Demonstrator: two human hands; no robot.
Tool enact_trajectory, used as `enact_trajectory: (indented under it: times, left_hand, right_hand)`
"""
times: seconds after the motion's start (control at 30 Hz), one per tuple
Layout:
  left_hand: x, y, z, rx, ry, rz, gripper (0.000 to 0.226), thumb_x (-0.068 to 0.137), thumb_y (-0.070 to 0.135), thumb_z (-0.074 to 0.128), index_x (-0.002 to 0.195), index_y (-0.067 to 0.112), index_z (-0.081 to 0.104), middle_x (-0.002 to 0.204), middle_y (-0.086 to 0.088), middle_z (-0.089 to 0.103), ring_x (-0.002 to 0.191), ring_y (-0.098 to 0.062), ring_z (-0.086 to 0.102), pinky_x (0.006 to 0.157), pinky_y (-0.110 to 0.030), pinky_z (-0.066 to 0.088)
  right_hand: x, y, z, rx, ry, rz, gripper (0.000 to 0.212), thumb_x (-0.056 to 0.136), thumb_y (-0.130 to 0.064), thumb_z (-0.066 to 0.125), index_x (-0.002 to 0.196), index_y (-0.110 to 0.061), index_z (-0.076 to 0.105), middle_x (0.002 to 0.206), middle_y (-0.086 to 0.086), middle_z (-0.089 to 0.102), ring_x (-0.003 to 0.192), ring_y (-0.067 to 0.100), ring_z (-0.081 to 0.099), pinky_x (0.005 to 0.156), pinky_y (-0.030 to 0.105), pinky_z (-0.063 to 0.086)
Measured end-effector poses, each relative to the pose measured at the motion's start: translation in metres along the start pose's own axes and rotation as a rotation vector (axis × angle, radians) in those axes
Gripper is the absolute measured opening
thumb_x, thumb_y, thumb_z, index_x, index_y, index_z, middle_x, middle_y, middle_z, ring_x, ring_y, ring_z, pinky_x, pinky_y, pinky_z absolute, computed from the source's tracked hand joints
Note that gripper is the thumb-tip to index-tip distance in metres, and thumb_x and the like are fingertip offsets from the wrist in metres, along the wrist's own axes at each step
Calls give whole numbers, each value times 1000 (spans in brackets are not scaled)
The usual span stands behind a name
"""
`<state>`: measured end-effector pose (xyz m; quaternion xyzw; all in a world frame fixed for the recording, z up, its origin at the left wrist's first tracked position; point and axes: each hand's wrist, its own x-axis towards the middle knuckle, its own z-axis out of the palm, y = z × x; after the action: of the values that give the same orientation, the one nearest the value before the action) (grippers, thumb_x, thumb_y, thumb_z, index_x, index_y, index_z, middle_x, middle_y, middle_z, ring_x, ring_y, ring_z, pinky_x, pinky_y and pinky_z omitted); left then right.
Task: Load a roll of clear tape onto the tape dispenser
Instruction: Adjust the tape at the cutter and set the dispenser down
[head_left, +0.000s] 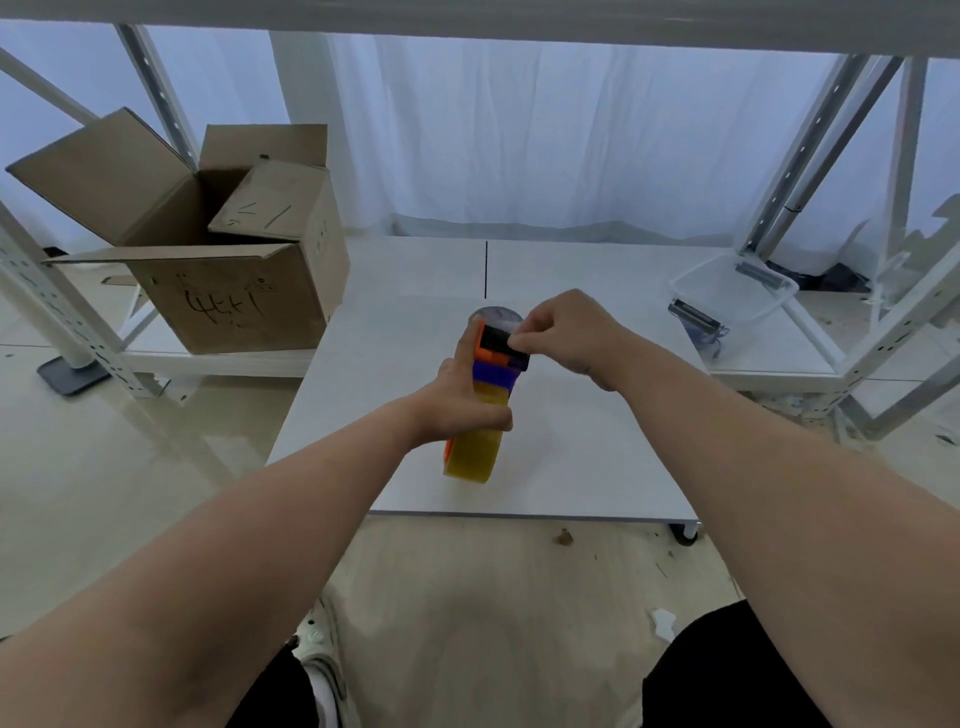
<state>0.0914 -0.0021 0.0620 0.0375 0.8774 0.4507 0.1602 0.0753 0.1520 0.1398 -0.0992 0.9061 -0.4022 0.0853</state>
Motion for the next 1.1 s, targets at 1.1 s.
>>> enact_trajectory:
  times: [1.1]
  left_hand:
    - [18, -7, 18, -4, 256, 123, 113, 74, 28, 76, 146, 35, -11, 139, -5, 30, 115, -23, 48, 87, -31, 48]
  right_hand:
    - [35, 2, 31, -224, 156, -7, 34, 85, -26, 58, 54, -13, 53, 55, -4, 47, 53, 10, 44, 53, 20, 33]
